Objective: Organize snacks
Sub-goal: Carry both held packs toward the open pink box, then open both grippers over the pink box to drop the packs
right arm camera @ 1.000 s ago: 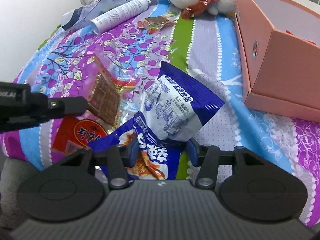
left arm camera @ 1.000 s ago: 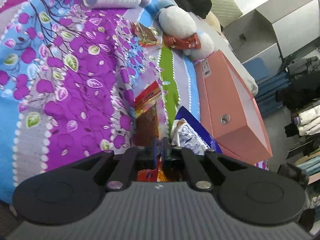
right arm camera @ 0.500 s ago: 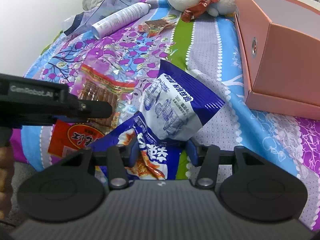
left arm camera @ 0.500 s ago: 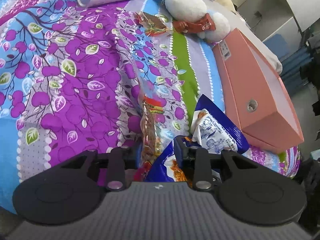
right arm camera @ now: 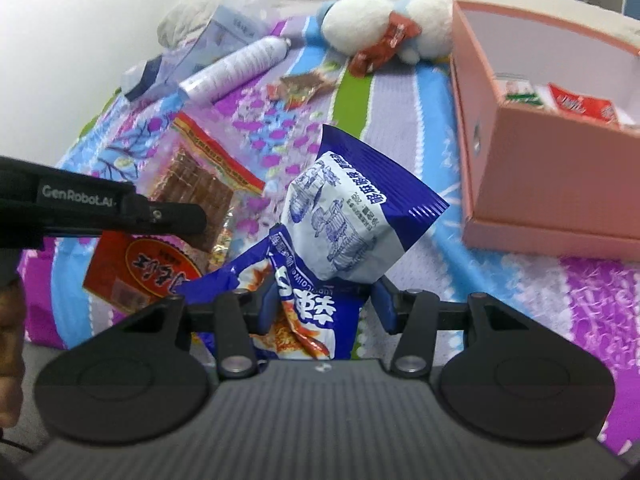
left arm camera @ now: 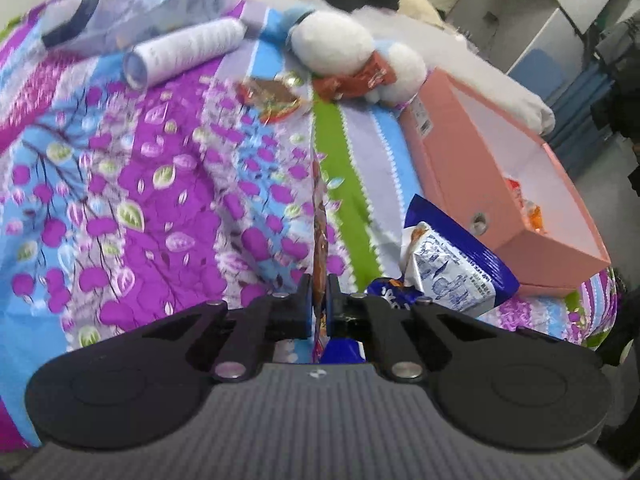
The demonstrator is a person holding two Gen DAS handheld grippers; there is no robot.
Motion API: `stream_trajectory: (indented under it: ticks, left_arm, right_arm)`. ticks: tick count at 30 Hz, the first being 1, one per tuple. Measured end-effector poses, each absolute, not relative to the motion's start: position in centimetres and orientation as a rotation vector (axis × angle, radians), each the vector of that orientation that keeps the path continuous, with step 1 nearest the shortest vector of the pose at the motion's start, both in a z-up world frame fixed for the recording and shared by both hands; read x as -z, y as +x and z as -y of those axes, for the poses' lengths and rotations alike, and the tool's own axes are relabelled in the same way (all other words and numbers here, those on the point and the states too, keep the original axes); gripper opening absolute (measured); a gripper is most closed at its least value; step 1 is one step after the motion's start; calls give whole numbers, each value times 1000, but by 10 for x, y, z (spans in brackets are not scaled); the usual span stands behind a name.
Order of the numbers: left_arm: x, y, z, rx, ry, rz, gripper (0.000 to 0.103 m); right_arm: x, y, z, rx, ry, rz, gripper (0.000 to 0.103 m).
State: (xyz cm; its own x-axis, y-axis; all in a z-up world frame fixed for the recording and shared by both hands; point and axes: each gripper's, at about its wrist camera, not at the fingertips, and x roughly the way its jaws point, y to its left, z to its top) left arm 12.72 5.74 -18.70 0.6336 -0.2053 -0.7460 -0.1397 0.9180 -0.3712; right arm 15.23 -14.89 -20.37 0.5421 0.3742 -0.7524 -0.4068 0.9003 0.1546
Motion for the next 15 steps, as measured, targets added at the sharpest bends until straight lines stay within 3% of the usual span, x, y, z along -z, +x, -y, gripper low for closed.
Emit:
stream_trajectory:
  ticks: [15]
  left_arm:
    - [90, 105, -36, 111, -369, -767, 7]
  right_arm:
    - [118, 125, 179, -378, -23, -690, 51]
